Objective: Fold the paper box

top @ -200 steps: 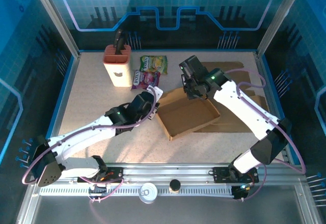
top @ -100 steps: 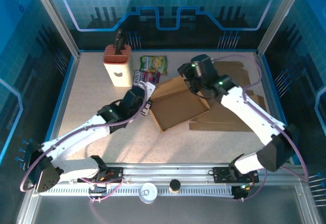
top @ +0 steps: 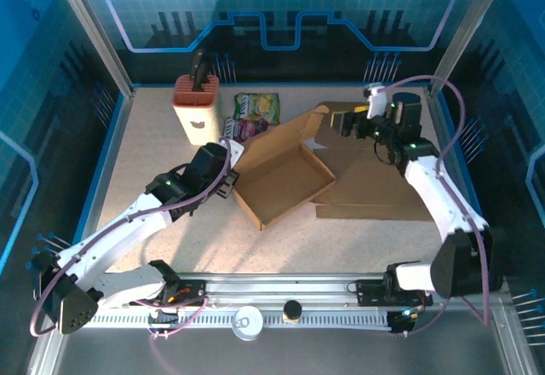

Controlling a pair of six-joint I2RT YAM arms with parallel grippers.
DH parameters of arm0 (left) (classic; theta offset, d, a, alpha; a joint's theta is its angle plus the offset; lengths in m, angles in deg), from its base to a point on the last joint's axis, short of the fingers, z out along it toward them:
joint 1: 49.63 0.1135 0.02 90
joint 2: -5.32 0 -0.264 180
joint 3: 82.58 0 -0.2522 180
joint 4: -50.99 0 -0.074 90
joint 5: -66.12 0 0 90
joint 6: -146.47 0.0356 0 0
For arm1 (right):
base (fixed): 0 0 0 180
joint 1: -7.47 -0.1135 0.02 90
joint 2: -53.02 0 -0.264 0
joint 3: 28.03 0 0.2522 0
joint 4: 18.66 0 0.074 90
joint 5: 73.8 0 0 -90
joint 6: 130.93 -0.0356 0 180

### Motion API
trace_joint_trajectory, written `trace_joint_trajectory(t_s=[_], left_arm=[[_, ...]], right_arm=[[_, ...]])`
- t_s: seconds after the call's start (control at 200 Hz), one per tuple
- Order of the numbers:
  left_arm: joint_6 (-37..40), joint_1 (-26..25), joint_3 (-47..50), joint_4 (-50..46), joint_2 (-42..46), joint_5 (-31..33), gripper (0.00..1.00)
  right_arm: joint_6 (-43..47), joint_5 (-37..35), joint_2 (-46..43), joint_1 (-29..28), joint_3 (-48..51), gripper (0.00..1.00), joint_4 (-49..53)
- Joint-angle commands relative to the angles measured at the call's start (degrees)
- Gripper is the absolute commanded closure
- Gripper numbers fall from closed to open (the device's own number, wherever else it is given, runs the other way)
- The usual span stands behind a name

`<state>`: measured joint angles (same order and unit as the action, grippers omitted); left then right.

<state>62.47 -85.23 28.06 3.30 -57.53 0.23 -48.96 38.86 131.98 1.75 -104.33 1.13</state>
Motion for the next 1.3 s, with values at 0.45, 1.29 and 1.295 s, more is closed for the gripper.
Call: trace_joint_trajectory(t_s=[0.45,1.29,1.295], left_arm=[[4.6,11.3,-1.6,-9.6,3.2,-8.8,0.99],[4.7,14.1,-1.5,-8.1,0.8,-6.8,0.96],[4.7,14.1,-1.5,-8.1,0.8,-6.8,0.96]], right_arm=[[22.3,6.1,24.4,-8.8,-14.6,0.14,0.4],[27.3,13.7,35.2,-11.1,-28.6,0.61,6.3],[27.3,13.7,35.2,-11.2,-28.6,0.61,6.2]])
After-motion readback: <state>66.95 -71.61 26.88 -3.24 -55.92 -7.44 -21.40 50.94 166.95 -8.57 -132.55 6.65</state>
